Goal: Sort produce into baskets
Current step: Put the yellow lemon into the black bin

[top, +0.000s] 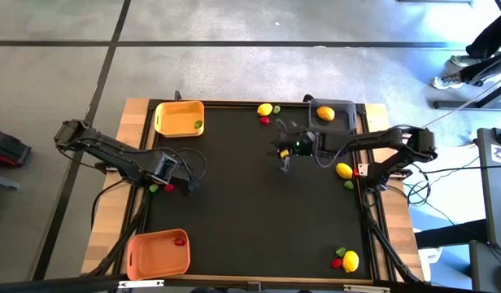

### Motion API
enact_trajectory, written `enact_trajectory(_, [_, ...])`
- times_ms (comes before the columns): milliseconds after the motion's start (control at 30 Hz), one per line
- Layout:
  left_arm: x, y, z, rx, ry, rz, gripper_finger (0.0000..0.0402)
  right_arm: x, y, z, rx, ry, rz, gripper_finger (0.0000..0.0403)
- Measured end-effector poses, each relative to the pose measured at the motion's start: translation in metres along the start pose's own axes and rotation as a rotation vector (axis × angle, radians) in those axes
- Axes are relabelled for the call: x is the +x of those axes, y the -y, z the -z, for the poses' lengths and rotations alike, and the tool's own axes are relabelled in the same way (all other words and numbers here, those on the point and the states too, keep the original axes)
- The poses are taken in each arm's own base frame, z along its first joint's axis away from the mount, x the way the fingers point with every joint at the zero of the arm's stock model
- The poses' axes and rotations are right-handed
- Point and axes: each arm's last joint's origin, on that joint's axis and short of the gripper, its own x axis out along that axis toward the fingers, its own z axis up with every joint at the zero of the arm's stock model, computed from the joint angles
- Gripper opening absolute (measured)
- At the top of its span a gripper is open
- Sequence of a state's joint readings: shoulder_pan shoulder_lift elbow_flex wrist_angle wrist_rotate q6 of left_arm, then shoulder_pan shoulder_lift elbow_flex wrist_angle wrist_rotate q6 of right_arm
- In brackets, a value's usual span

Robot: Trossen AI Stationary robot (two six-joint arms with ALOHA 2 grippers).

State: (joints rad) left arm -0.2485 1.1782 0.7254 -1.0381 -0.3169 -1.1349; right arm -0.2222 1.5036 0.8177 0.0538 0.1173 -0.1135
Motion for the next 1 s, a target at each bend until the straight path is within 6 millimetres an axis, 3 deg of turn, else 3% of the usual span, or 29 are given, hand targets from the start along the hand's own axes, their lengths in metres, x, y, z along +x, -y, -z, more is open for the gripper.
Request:
enact_trajectory(300, [0.0, 0.007, -0.005, 0.043, 0.086, 0.048, 0.0238, 0.002, 0.058, 0.004, 0.115, 0.035, 0.133, 0.0147])
enact_trajectory(633, [-0.001, 0.009, -0.006, 0.05, 0.11, 0.061, 0.0238, -0.003, 0.094, -0.001, 0.233, 0.182, 0.185, 0.0156])
enact_trajectory(1000, [-0.001, 0.009, -0.006, 0.059, 0.11, 0.06, 0.0238, -0.006, 0.104, -0.004, 0.318, 0.239, 0.304, 0.0282])
